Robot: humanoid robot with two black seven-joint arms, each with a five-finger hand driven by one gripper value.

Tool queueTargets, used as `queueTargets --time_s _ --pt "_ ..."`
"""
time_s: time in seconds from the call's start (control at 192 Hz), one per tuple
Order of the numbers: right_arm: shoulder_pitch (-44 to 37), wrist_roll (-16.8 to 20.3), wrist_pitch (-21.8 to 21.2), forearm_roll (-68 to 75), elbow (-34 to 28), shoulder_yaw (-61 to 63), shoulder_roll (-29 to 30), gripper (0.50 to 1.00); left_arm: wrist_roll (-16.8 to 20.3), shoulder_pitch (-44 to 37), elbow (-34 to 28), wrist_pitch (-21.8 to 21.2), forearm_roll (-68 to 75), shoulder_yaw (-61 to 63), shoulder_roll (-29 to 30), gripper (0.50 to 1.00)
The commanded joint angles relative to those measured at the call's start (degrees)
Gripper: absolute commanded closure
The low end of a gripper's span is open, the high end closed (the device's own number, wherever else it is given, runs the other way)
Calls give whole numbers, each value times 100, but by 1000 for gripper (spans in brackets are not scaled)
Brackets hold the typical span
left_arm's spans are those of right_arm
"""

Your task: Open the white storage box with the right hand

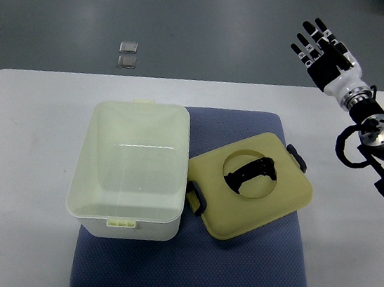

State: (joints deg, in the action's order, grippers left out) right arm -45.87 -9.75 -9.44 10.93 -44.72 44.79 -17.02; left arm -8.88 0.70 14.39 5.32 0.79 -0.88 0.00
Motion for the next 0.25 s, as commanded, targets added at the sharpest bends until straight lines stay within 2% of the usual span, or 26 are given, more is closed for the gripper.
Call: queueTargets --time_s 0.0,0.136,0.245 --pt "236 -10 -295 67 -2 3 103 554 0 0 29 -4 0 0 0 500" --pt "447 -18 -822 76 -2 3 217 556 0 0 29 4 0 8 0 500" --pt "491 -27 -840 76 16 12 261 554 0 0 29 4 0 8 0 500"
